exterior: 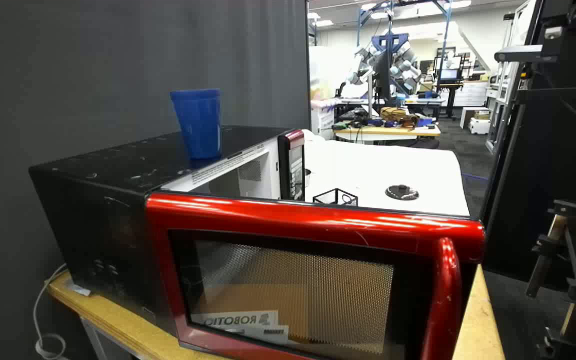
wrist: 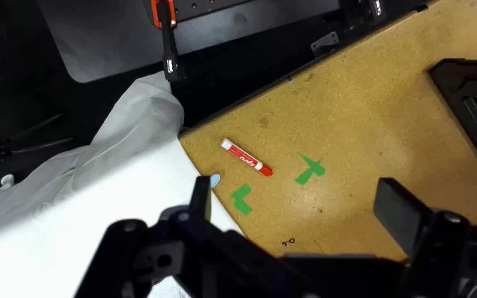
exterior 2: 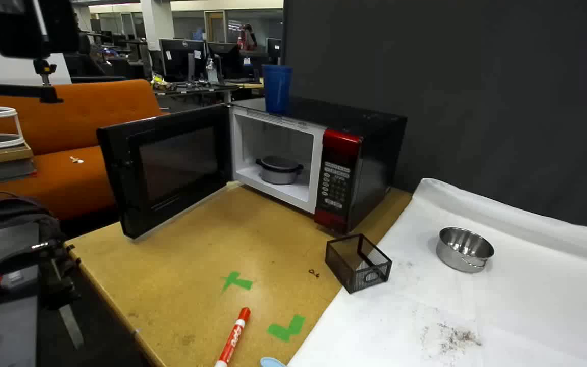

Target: Pick up the marker and put it in the cup

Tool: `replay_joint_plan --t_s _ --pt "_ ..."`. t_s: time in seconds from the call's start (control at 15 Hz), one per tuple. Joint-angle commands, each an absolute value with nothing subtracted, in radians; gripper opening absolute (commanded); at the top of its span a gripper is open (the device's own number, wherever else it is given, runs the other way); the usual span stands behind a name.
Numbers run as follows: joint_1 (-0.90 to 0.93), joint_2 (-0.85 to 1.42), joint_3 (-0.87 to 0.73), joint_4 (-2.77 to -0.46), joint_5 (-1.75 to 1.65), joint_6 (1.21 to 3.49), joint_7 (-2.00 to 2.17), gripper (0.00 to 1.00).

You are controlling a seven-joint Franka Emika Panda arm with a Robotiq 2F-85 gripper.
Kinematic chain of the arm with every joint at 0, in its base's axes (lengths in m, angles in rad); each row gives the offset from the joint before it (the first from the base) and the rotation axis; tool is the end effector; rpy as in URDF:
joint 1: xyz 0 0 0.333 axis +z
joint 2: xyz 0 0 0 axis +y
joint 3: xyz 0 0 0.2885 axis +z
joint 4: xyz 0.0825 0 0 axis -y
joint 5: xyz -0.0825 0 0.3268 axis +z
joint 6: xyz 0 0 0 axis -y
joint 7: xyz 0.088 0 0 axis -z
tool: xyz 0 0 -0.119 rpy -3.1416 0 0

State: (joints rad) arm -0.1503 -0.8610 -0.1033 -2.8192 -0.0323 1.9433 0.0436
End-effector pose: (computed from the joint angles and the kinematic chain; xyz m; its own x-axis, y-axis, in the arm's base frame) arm 0.2472 -0.0639 0.4151 0.9692 -0.2456 -0.0188 -0.2463 -0.9680 -0.0476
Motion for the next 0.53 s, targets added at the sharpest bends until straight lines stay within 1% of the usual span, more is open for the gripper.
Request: replay_joint_plan --t_s 0.0,0.47 --pt "-0.154 -0.858 -0.100 -2.828 -0.030 1.936 0.041 1.00" --pt "-0.154 -0.853 -0.100 -2.841 -0.030 1.936 0.041 1.00"
